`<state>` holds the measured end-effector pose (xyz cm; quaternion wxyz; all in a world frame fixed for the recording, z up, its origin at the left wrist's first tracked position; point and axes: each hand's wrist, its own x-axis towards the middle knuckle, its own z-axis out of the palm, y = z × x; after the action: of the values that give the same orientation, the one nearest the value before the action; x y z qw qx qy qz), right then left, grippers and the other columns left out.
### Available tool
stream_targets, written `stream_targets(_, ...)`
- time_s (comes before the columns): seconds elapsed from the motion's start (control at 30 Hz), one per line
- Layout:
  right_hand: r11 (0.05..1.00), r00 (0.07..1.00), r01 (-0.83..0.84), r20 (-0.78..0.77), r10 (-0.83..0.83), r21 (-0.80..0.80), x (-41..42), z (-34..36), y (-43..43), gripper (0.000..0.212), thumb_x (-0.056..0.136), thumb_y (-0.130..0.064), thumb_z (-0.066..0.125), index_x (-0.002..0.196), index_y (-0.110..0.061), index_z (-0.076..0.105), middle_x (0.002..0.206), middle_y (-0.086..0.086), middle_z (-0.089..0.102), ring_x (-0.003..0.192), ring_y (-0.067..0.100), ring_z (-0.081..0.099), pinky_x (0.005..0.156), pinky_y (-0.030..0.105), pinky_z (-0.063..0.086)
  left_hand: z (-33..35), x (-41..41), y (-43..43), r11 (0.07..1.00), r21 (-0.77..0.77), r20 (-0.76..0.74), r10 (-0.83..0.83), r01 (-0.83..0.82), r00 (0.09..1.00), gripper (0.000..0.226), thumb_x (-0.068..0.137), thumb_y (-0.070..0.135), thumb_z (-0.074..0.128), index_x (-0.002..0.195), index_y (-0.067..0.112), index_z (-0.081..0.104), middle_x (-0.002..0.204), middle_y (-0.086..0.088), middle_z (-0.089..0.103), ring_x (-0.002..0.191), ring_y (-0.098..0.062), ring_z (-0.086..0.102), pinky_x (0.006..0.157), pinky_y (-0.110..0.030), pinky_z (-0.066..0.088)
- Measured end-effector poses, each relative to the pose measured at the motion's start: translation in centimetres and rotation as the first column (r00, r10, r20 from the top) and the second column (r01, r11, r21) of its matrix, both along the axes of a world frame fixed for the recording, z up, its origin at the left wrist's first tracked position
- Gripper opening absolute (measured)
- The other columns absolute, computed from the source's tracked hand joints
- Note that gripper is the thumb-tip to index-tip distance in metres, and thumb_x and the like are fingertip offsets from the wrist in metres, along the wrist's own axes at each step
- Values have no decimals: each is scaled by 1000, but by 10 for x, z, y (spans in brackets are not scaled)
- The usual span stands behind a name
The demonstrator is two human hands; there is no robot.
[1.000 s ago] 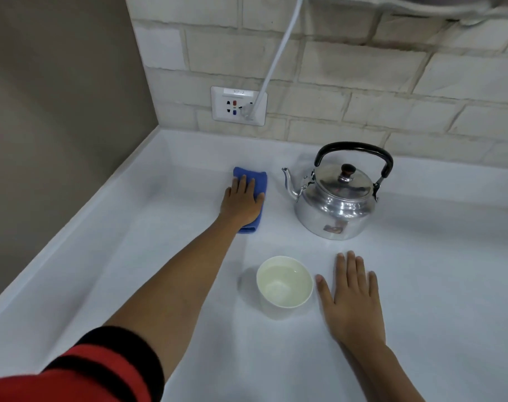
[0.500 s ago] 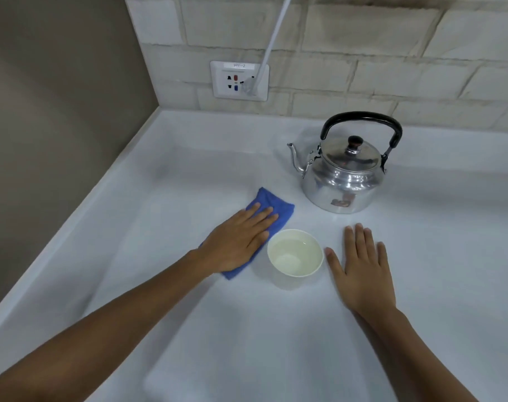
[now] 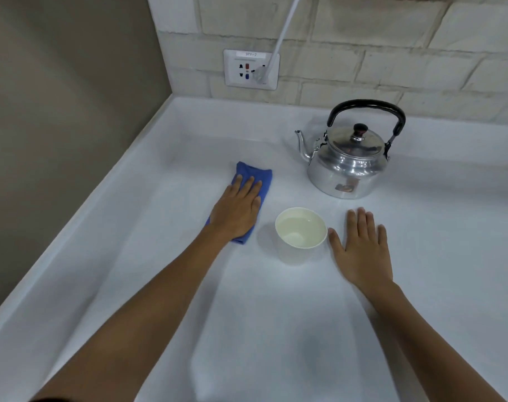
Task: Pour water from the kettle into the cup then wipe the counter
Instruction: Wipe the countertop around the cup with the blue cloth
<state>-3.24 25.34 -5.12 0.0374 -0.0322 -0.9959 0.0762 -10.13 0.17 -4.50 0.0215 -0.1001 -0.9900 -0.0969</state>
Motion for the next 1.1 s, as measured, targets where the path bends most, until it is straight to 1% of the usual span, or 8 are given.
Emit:
stream_targets(0.1, 1000, 1000, 1, 10, -1, 7, 1, 0, 1, 70, 89, -54, 15, 145, -12, 6, 157, 11, 8, 144, 23, 2, 118, 44, 6, -3, 55, -1, 996, 65, -4, -60, 60, 998, 48, 100, 31, 21, 145, 19, 11, 156, 0, 10, 143, -18, -1, 117, -33, 6)
stream_targets(0.27, 1000, 1000, -9, 26, 9, 6, 1, 1, 1, 70, 90, -54, 14, 145, -11, 5, 157, 11, 5, 144, 23, 0, 118, 44, 4, 8, 124, -51, 972, 7, -85, -234, 235, 968, 59, 95, 42, 6, 142, 13, 28, 150, -2, 25, 140, -21, 8, 113, -25, 8)
stream_targets(0.33, 1000, 1000, -5, 27, 5, 5, 1, 2, 0, 70, 90, -54, 15, 145, -11, 5, 157, 11, 5, 144, 23, 0, 118, 44, 4, 9, 111, -68, 988, 25, -48, -150, 152, 987, 57, 95, 41, 9, 142, 13, 23, 153, -4, 21, 141, -19, 4, 113, -23, 6)
stream_targets(0.47, 1000, 1000, -1, 30, 0, 12, 1, 3, -1, 70, 91, -53, 16, 145, -10, 5, 157, 12, 5, 144, 23, 0, 118, 44, 4, 6, 70, -50, 996, -27, 10, 86, -86, 996, 49, 100, 26, 23, 145, 9, 12, 156, -9, 12, 143, -25, 1, 117, -35, 8)
stream_targets(0.63, 1000, 1000, -5, 26, 5, 11, 1, 2, 0, 70, 91, -54, 15, 145, -9, 6, 157, 12, 6, 144, 24, 1, 118, 45, 5, 0, 97, -8, 993, -42, -14, 110, -110, 994, 51, 99, 25, 21, 145, 9, 7, 156, -10, 9, 143, -27, 0, 117, -38, 7)
stream_targets(0.87, 1000, 1000, -7, 31, 7, -2, 0, -2, 2, 71, 89, -56, 13, 145, -12, 5, 157, 11, 4, 144, 22, -1, 118, 44, 3, 11, 191, -26, 995, -13, -88, -101, 100, 991, 50, 93, 26, 24, 135, 5, 41, 142, -10, 43, 133, -32, 35, 105, -50, 33)
stream_targets(1.0, 1000, 999, 0, 34, 0, 0, 0, -1, 1, 71, 89, -55, 13, 145, -11, 5, 157, 11, 4, 144, 22, -1, 118, 44, 3, 13, 177, -38, 1000, 23, -56, -15, 17, 998, 51, 95, 29, 23, 139, 4, 32, 147, -12, 33, 138, -31, 24, 112, -42, 25)
stream_targets(1.1, 1000, 999, 2, 35, -2, 6, 0, -1, 0, 71, 90, -55, 13, 145, -10, 5, 157, 12, 5, 144, 23, 0, 118, 45, 3, 6, 159, -19, 996, -59, -25, 67, -68, 997, 51, 99, 27, 22, 144, 7, 8, 156, -9, 10, 143, -26, 0, 117, -35, 8)
